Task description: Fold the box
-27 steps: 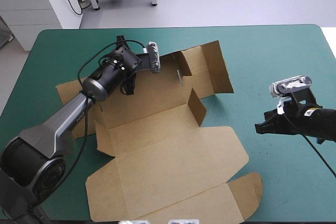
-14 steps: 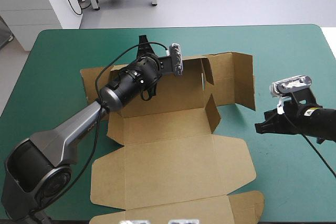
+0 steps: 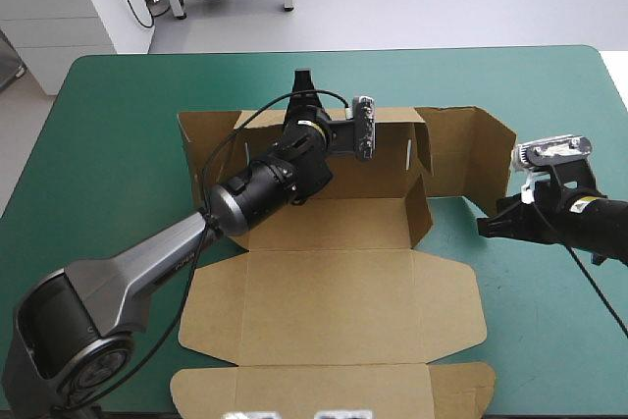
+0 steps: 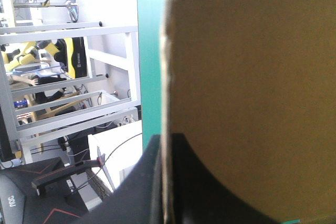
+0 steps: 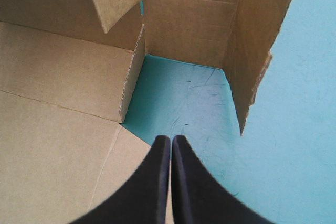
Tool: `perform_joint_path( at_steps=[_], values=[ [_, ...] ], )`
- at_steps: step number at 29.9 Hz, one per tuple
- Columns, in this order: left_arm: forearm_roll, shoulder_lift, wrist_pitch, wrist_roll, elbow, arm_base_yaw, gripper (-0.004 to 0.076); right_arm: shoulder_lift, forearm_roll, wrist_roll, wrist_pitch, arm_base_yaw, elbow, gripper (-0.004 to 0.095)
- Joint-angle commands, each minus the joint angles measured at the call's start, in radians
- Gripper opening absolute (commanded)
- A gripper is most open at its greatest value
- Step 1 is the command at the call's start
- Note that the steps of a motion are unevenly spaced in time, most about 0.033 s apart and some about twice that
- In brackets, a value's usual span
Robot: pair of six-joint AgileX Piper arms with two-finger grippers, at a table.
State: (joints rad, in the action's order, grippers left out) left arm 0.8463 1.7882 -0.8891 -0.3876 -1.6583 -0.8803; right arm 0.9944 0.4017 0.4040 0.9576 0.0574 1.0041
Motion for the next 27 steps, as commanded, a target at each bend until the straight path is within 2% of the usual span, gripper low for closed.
perform_joint_path(
  at_steps=[1, 8, 13, 27],
  values=[
    [0.161, -0.085, 0.028, 0.092, 0.052, -0.017, -0.0008, -0.015, 0.003, -0.013, -0.049, 0.009, 0.020, -0.0002],
    [0.499, -0.163, 0.061, 0.363, 0.280, -0.062, -0.0008, -0.015, 0.001, -0.019, -0.060, 0.009, 0.020, -0.0002],
    [0.605, -0.182, 0.003, 0.476, 0.370, -0.111, -0.0008, 0.020, 0.008, -0.026, -0.076, 0.009, 0.054, -0.0002],
    [0.655, -0.182, -0.042, 0.501, 0.450, -0.156, -0.0008, 0.368, 0.006, -0.085, 0.068, 0.009, 0.534, -0.0002]
  ],
)
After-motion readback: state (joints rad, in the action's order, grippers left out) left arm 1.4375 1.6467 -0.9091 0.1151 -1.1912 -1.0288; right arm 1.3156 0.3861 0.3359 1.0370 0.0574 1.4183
